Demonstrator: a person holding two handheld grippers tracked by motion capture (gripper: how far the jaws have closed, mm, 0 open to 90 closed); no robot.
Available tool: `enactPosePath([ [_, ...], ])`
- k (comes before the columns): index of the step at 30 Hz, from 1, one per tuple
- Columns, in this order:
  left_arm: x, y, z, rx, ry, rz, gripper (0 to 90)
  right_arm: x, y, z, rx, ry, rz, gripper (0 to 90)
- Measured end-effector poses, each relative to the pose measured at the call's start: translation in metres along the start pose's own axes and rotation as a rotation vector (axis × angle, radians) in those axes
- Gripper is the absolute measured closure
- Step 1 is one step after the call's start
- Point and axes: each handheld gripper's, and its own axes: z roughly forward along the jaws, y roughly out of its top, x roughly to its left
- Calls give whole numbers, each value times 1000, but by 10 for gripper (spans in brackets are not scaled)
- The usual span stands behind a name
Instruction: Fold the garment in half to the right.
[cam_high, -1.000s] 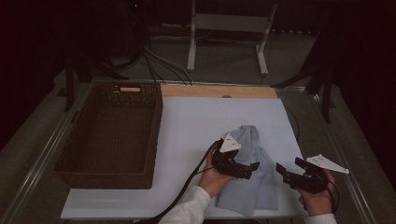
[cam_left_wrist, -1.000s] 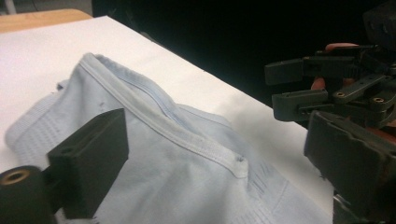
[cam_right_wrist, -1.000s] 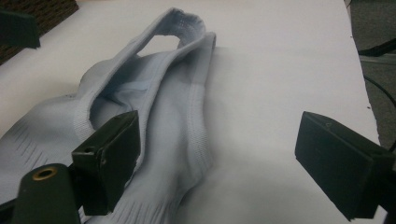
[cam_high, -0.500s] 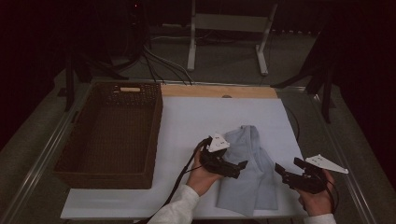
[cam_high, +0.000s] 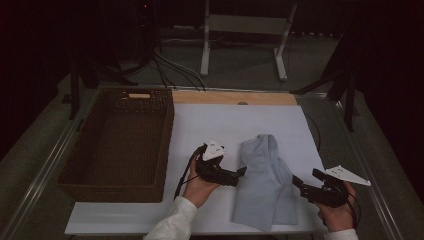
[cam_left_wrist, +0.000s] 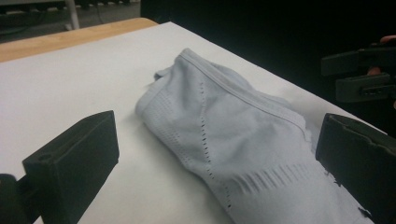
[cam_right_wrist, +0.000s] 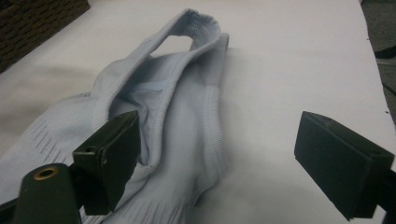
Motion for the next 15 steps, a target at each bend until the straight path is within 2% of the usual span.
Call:
enactPosePath([
  [15,13,-17,-25,9,28,11,2,6,1,2,11,31,-6,153],
])
